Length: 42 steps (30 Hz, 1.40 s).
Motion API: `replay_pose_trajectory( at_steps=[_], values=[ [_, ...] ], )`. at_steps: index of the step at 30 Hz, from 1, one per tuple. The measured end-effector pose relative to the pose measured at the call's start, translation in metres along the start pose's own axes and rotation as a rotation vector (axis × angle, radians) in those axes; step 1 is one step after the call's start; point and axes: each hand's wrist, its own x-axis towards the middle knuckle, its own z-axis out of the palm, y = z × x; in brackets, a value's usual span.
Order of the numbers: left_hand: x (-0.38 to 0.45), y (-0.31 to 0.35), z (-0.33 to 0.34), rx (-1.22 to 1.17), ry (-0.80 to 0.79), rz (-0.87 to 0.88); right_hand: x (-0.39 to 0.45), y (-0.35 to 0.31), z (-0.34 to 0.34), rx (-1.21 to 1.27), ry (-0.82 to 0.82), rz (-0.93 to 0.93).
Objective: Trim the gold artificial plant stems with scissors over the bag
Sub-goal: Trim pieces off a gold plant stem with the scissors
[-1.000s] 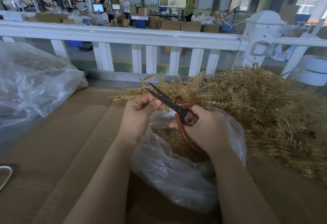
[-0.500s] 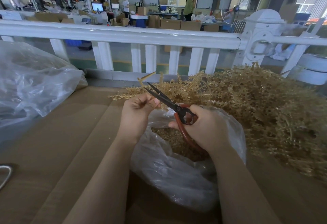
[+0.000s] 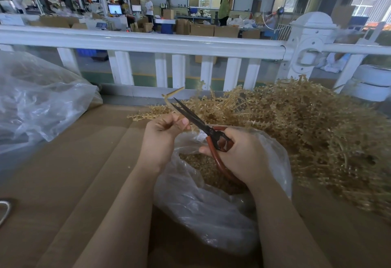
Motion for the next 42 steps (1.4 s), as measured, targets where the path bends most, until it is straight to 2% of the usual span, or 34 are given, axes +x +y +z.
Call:
replay_pose_trajectory(
  at_steps=[5, 11, 16, 25, 34, 39, 42],
  values=[
    [0.002, -0.006, 0.001, -0.018, -0.024, -0.060, 0.002, 0.000, 0.004, 0.144, -0.010, 0.079],
    [-0.001, -0.005, 0.009, -0.028, -0.240, -0.080, 0.005, 0.002, 0.011, 0.395, -0.038, 0.182],
    [-0.003, -0.006, 0.008, -0.082, -0.241, -0.098, 0.006, -0.001, 0.011, 0.535, -0.070, 0.226],
    [-0.005, -0.004, 0.011, -0.022, -0.278, -0.123, 0.008, -0.002, 0.010, 0.580, -0.046, 0.286],
    [-0.003, -0.006, 0.010, -0.041, -0.104, -0.073, 0.008, -0.002, 0.013, 0.468, -0.070, 0.266],
    [0.001, -0.006, 0.007, -0.163, 0.164, -0.116, 0.005, -0.003, 0.008, 0.325, -0.048, 0.226],
    [0.003, -0.006, 0.004, -0.189, 0.256, -0.123, 0.003, -0.005, 0.005, 0.226, -0.055, 0.171]
  ],
)
